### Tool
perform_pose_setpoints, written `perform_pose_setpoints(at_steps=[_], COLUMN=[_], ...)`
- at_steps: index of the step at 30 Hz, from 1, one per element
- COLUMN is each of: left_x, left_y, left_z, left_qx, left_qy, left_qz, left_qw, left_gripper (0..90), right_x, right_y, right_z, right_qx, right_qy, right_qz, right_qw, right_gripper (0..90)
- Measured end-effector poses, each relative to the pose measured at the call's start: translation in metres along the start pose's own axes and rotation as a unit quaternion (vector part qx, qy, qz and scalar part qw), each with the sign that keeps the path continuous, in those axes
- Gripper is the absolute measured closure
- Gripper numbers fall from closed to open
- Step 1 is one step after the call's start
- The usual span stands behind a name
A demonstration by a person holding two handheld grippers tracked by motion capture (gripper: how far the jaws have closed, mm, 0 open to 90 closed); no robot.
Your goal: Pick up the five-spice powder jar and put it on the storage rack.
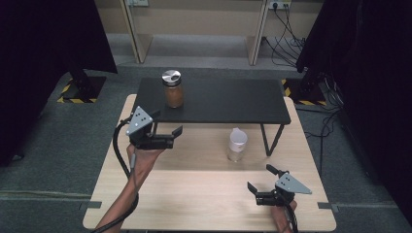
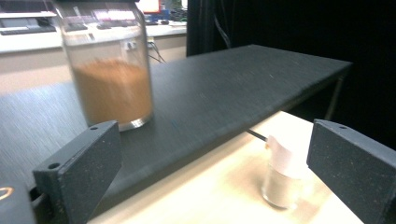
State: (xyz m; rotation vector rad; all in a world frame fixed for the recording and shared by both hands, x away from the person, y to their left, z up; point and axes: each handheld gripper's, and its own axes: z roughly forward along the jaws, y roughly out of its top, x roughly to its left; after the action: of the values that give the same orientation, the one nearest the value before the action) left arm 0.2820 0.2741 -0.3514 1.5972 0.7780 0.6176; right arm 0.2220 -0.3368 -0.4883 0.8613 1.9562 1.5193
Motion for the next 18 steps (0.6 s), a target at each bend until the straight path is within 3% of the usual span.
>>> perform_pose_setpoints(at_steps=[7, 10, 17, 18], left_x=[-0.005, -0.010, -0.021, -0.024], left_y=[-0.037, -0.050, -0.082, -0.092], left_z=[-0.011, -0.012, -0.014, -0.015], left_qx=[-0.011, -0.012, -0.014, -0.014], left_qy=[-0.018, -0.022, -0.038, -0.043], left_qz=[-0.005, 0.008, 0.012, 0.012], left_qw=[0.9998, 0.9997, 0.9991, 0.9989], left_gripper=[2.7, 3.1, 2.9, 2.9], right_x=[0.001, 0.001, 0.001, 0.001], right_y=[0.001, 0.001, 0.000, 0.001], right_z=[0.000, 0.000, 0.000, 0.000], right_qx=[0.002, 0.002, 0.001, 0.001], right_qy=[0.000, -0.001, 0.000, 0.000], right_qz=[-0.002, -0.003, -0.003, -0.004], right_qw=[1.0000, 1.0000, 1.0000, 1.0000], right_gripper=[0.5, 0.5, 0.5, 0.5])
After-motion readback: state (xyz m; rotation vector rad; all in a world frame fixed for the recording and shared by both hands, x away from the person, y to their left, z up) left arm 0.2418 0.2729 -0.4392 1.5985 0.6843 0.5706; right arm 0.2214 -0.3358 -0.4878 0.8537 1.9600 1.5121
